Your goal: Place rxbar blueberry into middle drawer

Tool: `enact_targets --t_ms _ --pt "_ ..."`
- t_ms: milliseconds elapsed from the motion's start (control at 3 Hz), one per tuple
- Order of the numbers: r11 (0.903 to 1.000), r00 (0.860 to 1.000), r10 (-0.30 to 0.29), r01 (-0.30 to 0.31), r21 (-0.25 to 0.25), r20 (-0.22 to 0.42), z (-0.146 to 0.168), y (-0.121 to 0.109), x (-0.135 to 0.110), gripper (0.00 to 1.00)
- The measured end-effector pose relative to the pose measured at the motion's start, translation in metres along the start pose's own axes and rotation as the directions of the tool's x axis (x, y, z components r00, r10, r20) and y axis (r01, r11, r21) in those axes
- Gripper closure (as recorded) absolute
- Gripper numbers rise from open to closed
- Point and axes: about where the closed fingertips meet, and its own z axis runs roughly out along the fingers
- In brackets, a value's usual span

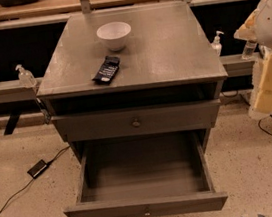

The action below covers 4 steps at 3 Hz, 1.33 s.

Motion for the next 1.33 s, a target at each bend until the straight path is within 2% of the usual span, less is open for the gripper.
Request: enact_targets --t_ms 333,667,1000,1333 --pt "1.0 1.0 0.0 0.0 0.0 0.0 0.0 0.0 0.0 0.0" --pt "0.9976 0.997 0.026 -0.03 0.062 0.067 0.012 -0.036 -0.025 0.0" --pt "0.9938 0.971 0.059 -0.079 0.079 0.232 0.063 -0.128 -0.116 0.0" --pt "0.995 0.927 0.099 -0.097 -0.023 0.361 0.119 -0.175 -0.199 0.0"
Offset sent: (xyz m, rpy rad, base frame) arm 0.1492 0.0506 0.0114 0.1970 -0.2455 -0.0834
